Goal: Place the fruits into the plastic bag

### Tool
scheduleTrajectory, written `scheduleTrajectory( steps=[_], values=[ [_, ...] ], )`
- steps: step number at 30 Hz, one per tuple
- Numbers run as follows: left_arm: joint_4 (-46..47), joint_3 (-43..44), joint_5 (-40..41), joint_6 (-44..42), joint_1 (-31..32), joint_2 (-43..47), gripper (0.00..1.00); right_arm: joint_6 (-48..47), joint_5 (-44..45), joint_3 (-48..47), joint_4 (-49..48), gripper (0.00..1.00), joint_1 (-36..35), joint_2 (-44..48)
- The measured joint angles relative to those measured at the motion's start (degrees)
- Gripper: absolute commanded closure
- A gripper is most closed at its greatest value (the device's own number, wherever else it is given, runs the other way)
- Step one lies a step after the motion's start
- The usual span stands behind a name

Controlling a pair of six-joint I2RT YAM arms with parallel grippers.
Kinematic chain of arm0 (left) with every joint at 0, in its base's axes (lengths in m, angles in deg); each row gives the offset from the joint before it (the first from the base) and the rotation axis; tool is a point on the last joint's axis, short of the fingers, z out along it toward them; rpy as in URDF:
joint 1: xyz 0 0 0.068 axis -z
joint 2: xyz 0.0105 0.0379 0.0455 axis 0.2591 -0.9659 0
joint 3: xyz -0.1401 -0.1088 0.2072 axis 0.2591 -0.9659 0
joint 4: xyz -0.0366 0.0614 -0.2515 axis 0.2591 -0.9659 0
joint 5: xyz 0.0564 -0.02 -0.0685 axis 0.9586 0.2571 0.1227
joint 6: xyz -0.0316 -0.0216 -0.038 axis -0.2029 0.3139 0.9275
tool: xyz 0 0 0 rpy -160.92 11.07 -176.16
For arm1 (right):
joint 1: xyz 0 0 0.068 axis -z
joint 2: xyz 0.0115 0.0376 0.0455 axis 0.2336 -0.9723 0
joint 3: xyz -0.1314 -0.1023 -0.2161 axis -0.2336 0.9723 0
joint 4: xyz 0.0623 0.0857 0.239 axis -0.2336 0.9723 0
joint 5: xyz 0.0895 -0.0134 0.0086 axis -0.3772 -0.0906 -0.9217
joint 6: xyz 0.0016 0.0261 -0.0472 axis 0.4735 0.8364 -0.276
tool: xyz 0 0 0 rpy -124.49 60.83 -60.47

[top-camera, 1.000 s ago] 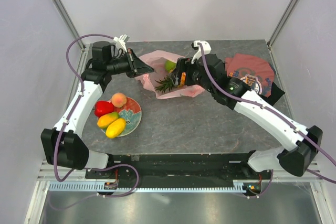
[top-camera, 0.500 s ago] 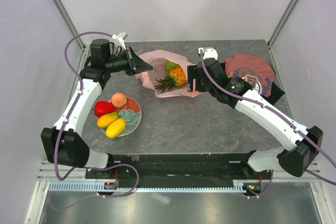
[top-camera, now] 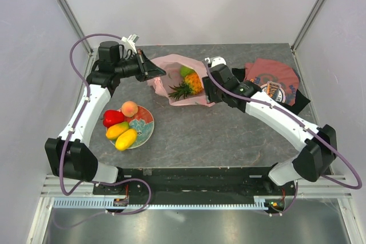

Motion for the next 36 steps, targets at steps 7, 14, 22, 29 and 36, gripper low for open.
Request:
scheduleTrajectory(
  steps=[7, 14, 22, 29, 36],
  values=[
    [-0.6, 0.8, 1.5, -0.1, -0.1, -0.4, 0.98, -3.0, -1.9, -1.6, 1.0, 1.00, 2.1, -2.5],
    [-4.0, 6.9, 4.1, -2.0, -1.7, -3.1, 0.98, -5.5, -3.1, -17.8, 3.4, 1.00, 2.5, -1.8],
    [-9.8, 22.3, 5.2, -3.7, -5.9, -7.4, 0.98, -6.5, -2.3, -33.9, 1.8, 1.00, 2.5, 1.6],
    [-11.1, 18.1, 2.2, -5.6, -5.8, -9.9, 0.99, -5.5, -2.1, -26.3, 1.9, 1.00, 2.5, 0.2],
    [-13.7, 11.6, 0.8, -9.9, -5.6, -10.0, 0.51, -3.3, -4.3, -19.4, 3.3, 1.00, 2.6, -0.8]
  ],
)
